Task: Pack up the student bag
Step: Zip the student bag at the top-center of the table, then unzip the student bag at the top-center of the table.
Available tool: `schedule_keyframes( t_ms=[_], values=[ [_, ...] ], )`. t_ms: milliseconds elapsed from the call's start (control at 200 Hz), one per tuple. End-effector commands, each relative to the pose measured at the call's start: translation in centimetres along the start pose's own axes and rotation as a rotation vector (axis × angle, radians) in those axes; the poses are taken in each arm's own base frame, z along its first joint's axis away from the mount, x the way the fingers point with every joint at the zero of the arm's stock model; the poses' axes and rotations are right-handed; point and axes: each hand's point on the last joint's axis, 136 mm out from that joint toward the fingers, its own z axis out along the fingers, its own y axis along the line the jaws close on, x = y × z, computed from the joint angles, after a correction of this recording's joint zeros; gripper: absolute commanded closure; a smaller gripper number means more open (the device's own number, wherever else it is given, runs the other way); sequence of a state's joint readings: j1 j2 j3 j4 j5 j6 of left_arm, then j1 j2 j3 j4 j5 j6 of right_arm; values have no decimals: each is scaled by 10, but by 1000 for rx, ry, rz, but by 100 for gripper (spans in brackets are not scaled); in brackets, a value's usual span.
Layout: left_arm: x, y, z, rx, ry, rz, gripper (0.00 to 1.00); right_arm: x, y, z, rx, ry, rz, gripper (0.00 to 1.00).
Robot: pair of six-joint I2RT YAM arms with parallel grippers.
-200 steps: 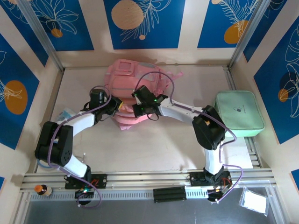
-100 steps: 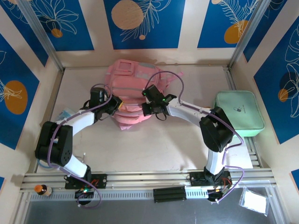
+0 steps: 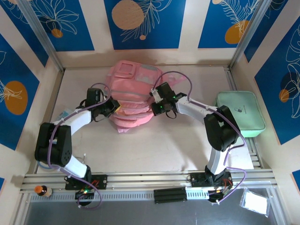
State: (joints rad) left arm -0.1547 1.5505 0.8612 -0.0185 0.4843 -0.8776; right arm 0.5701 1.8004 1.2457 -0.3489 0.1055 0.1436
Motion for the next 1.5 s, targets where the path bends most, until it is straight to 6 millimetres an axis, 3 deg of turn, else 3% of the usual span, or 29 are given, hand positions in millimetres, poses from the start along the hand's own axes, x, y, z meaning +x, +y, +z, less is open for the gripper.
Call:
schedule_keyframes(
  t_ms=[0, 155, 320, 475, 725, 1065, 1215, 1495],
  values=[
    [30, 29, -14, -98, 123, 85, 100, -2, -10, -19, 39, -36, -53, 100],
    [35, 38, -25, -162, 157, 154, 100, -6, -20, -21, 35, -34, -71, 100],
    [34, 39, -30, -201, 176, 205, 100, -23, -49, -19, 100, -47, -23, 100],
    [33, 36, -28, -187, 185, 212, 100, -38, -80, -16, 171, -17, 149, 90],
    [31, 27, -21, -133, 182, 185, 100, -51, -94, -16, 190, -8, 355, 73],
    [23, 12, -14, -56, 159, 153, 100, -60, -53, -63, -16, -149, 415, 51],
    [21, 11, -14, -56, 151, 148, 100, -58, -12, -58, -225, -125, 396, 45],
    [22, 15, -16, -69, 143, 138, 100, -72, 12, -39, -314, -108, 359, 36]
  ],
)
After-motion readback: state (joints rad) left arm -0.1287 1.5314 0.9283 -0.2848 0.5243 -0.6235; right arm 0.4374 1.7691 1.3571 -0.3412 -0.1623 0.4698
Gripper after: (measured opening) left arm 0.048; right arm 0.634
